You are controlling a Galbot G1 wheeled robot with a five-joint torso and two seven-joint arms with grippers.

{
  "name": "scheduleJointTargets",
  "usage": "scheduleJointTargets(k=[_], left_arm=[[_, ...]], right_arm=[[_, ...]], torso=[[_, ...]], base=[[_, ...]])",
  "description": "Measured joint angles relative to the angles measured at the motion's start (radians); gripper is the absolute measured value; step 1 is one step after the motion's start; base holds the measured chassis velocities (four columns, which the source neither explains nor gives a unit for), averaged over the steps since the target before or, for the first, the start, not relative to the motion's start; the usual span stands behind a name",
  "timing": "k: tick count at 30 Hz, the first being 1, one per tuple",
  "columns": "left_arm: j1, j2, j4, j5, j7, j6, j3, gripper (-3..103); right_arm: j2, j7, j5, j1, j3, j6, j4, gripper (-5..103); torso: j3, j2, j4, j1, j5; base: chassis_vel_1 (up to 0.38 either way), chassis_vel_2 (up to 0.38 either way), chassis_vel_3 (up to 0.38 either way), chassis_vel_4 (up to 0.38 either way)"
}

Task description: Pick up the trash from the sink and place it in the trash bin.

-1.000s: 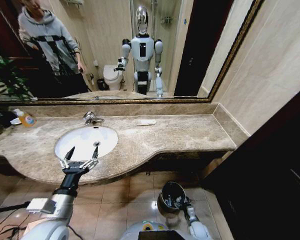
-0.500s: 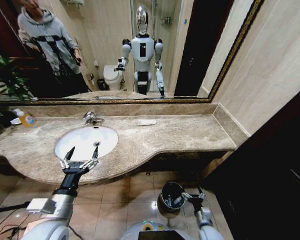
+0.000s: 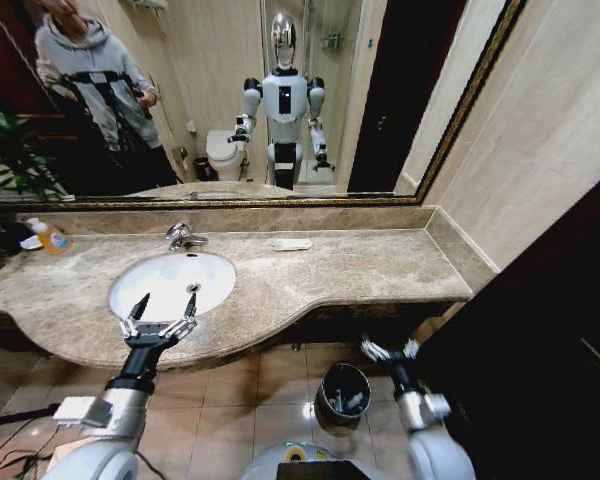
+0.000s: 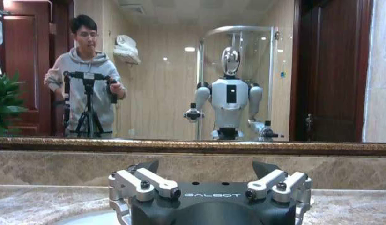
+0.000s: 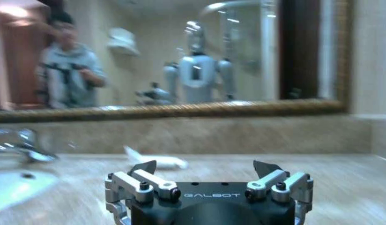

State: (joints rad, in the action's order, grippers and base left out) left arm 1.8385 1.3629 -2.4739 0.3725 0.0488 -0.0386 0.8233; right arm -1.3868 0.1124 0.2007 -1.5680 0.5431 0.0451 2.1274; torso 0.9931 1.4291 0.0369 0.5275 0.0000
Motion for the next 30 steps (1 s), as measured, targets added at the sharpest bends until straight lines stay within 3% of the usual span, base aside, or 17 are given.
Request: scheduleJointTargets(k=[2, 6, 12, 20, 30], left_arm=[[0.000, 0.000, 0.000, 0.000, 0.000, 0.000, 0.000, 100], [0.000, 0.000, 0.000, 0.000, 0.000, 0.000, 0.000, 100], [0.000, 0.000, 0.000, 0.000, 0.000, 0.000, 0.000, 100], [0.000, 0.000, 0.000, 0.000, 0.000, 0.000, 0.000, 100], [0.000, 0.000, 0.000, 0.000, 0.000, 0.000, 0.000, 100]], right_arm=[[0.084, 0.013, 0.020, 0.137, -0.062, -0.061, -0.033, 100], [0.165, 0.028, 0.044, 0.307, -0.171, -0.095, -0.112, 100], [0.197, 0.041, 0.046, 0.546, -0.328, -0.118, -0.284, 100], [0.160, 0.040, 0.002, 0.854, -0.514, -0.229, -0.564, 100], [0.027, 0.039, -0.047, 1.020, -0.583, -0.213, -0.822, 100]], torso=[[0.000, 0.000, -0.0001, 0.000, 0.0002], [0.000, 0.000, -0.0002, 0.000, 0.0001], [0.000, 0.000, 0.0001, 0.000, 0.0000], [0.000, 0.000, 0.0000, 0.000, -0.0002], [0.000, 0.000, 0.0000, 0.000, -0.0003]], base=[[0.000, 0.000, 0.000, 0.000], [0.000, 0.000, 0.000, 0.000], [0.000, 0.000, 0.000, 0.000], [0.000, 0.000, 0.000, 0.000], [0.000, 0.000, 0.000, 0.000]])
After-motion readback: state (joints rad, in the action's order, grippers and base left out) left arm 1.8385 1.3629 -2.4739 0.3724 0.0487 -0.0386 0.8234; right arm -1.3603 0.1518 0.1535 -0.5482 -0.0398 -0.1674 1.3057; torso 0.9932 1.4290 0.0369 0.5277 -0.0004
